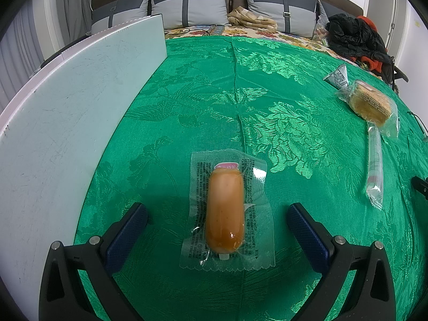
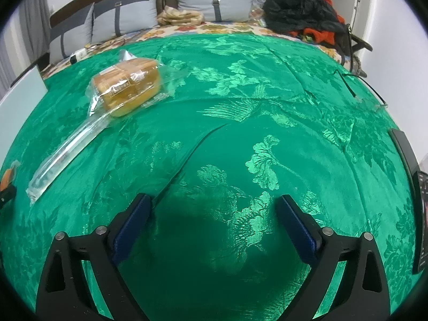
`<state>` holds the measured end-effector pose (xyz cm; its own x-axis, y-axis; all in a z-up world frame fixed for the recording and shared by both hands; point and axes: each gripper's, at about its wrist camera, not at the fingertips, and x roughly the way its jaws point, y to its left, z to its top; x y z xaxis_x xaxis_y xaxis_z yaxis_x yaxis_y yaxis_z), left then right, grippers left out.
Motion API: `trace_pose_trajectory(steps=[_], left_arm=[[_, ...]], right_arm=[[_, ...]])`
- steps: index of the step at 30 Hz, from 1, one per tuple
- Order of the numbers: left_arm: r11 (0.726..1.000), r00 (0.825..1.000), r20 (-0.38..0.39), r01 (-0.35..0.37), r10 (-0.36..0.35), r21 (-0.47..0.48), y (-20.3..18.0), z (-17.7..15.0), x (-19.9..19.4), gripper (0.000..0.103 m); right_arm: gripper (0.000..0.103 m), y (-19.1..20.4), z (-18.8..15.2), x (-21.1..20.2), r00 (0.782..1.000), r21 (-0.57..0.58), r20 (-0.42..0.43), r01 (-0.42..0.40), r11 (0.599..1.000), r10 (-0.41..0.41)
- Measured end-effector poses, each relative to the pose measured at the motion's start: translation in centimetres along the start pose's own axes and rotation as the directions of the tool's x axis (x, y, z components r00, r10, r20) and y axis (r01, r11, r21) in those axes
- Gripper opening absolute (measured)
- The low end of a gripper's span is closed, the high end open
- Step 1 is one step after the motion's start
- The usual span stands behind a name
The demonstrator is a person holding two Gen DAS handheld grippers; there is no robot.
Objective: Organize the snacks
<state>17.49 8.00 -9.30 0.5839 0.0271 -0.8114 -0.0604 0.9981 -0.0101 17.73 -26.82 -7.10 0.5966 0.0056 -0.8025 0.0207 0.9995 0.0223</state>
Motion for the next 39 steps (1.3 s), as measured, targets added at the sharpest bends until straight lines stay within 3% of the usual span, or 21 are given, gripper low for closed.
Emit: trace_pose_trajectory(steps=[39], left_arm=[[1.000,1.000,0.000,0.001,-0.001,0.000,-0.01,0.03,-0.01,0.103]], right_arm=[[0.098,-0.24,0.08,0.08,1.000,0.004,0.000,-0.008,1.000,0.008]])
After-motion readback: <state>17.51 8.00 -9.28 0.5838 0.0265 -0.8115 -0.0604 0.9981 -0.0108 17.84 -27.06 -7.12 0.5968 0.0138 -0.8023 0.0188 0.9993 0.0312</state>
